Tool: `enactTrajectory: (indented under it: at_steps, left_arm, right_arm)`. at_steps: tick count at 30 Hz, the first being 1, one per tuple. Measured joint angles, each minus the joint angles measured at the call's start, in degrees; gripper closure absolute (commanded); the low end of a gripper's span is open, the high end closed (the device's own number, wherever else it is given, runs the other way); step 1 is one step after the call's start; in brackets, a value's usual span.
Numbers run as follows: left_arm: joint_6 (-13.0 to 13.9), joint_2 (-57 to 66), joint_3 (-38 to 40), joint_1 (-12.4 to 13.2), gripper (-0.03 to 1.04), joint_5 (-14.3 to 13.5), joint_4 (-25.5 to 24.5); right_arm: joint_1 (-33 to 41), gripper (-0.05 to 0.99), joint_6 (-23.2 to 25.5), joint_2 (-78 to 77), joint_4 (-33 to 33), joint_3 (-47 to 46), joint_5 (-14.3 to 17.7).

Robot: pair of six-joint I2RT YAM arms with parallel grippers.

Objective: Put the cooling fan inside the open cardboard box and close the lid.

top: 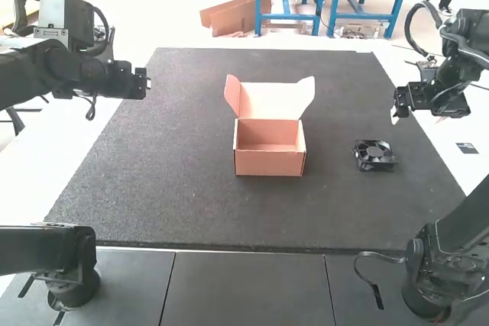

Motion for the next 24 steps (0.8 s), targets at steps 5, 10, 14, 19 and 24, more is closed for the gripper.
enactTrajectory:
  at_steps: [5,10,14,19,24]
  left_arm:
    - [0.22,-0.02,-0.04,0.00,0.04,0.02,-0.13]
    - [0.22,-0.02,-0.07,0.00,0.04,0.00,0.00]
    - [0.22,-0.02,-0.04,0.02,0.04,0.00,0.48]
    - [0.22,0.00,-0.04,0.00,0.04,0.00,1.18]
    - [0.22,0.00,-0.07,0.00,0.04,0.00,1.20]
  right_arm:
    - [-1.16,0.03,1.05,6.56,3.13,-1.22,-0.15]
    - [-1.88,0.03,2.56,11.41,8.44,-1.22,1.46]
    - [-1.90,0.04,3.30,13.88,11.54,-1.22,3.56]
    - [-1.90,0.04,4.09,16.85,12.85,-1.22,4.63]
    - [-1.90,0.04,4.50,19.21,13.84,-1.22,4.85]
